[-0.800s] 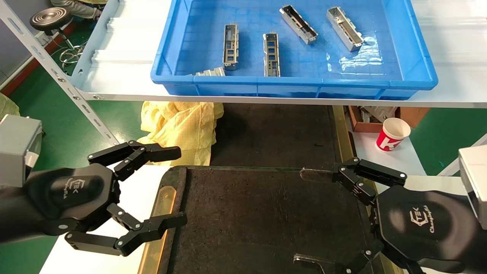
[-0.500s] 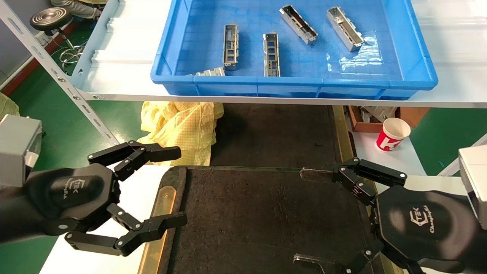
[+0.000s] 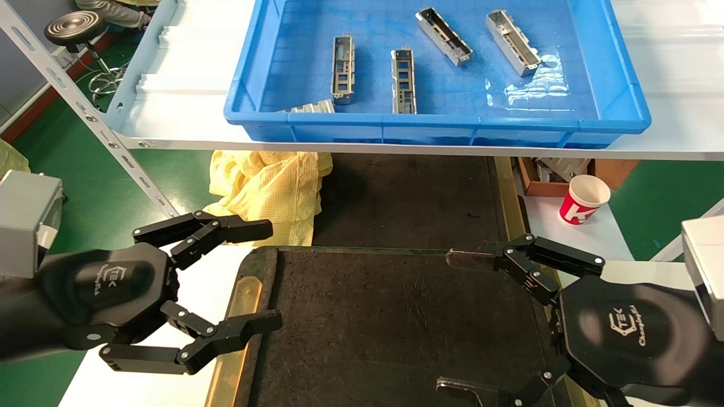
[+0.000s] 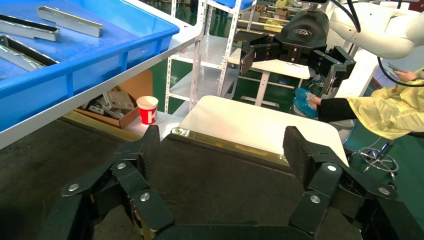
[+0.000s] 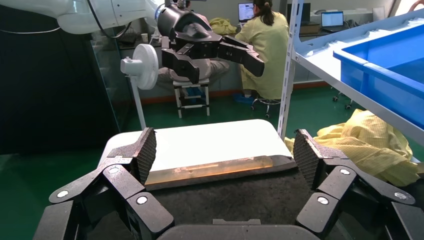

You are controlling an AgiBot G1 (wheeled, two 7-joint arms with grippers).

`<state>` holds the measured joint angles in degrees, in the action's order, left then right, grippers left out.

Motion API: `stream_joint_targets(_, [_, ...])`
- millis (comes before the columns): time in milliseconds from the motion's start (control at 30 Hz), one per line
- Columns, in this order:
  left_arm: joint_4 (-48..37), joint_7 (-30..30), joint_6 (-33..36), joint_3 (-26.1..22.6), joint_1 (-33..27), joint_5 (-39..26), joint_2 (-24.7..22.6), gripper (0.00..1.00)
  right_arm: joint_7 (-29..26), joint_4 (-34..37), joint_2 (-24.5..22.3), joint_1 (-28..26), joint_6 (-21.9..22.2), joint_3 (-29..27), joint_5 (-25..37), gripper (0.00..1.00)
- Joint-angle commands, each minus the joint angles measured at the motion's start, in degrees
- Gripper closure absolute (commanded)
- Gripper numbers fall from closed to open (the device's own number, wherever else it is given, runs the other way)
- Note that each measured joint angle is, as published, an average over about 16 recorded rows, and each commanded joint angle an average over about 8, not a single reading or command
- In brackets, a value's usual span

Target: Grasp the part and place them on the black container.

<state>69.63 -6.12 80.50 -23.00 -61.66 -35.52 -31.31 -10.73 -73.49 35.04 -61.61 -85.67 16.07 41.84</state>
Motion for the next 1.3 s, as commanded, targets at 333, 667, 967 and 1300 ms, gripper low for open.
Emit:
stream_joint_targets(333, [0.0, 0.0, 0.0, 0.0, 0.0, 0.0, 0.0, 1.0, 0.0, 0.0, 0.0, 0.0, 0.0, 0.0, 0.0, 0.0])
stream_joint_targets(667, [0.0, 0.0, 0.0, 0.0, 0.0, 0.0, 0.0, 1.0, 0.0, 0.0, 0.0, 0.0, 0.0, 0.0, 0.0, 0.0])
stream_joint_targets(967, [0.0, 0.0, 0.0, 0.0, 0.0, 0.0, 0.0, 1.0, 0.0, 0.0, 0.0, 0.0, 0.0, 0.0, 0.0, 0.0])
stream_joint_targets(1300, [0.0, 0.0, 0.0, 0.0, 0.0, 0.0, 0.0, 1.0, -0.3, -0.2, -0.1, -1.4, 0.1, -0.1, 0.2, 0.0])
